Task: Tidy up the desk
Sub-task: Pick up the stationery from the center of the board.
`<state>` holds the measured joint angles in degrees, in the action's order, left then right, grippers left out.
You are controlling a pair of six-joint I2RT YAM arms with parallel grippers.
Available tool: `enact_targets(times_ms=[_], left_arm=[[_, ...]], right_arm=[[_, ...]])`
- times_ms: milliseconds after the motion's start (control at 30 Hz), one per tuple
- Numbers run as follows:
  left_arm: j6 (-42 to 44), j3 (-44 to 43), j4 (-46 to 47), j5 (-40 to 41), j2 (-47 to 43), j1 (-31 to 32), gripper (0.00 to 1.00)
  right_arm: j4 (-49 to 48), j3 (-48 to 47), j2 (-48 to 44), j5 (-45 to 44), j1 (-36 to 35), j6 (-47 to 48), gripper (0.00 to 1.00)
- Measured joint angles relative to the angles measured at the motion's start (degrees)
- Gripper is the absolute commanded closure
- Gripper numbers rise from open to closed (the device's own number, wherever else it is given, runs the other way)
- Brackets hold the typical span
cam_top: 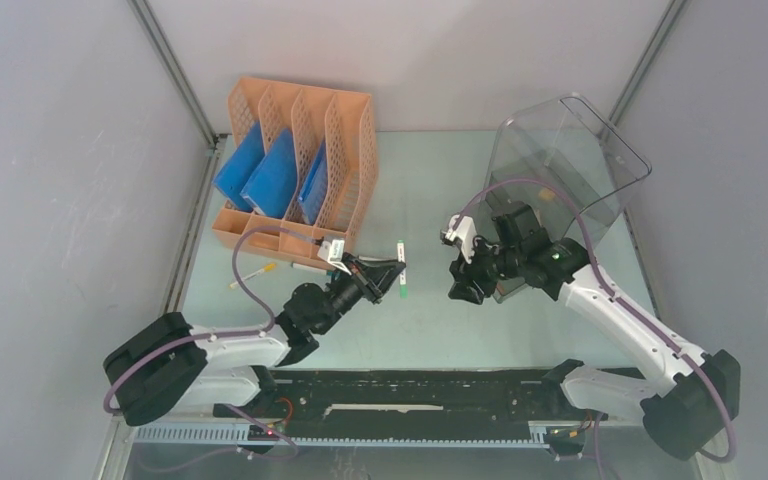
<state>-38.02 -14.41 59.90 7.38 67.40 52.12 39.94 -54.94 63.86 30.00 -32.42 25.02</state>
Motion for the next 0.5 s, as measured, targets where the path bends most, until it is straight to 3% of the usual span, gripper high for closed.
enact_targets(times_ms=[133,300,500], left_arm=[[-0.79,0.00,6.71,1.49,3.72,1.16,1.00],[-1.20,-0.57,11.98,2.64,8.26,3.02,1.00],[-1.49,-3.30,15.26,4.24,11.54,5.20,1.00]], right_arm=[[0.09,-0.02,-0.59,3.45,0.04,-1.49,0.41],[0.09,-0.79,-0.66,7.19,0.11,-3.34,0.25],[-0.22,-1.05,-0.63,9.64,0.22,-5.51,0.18]])
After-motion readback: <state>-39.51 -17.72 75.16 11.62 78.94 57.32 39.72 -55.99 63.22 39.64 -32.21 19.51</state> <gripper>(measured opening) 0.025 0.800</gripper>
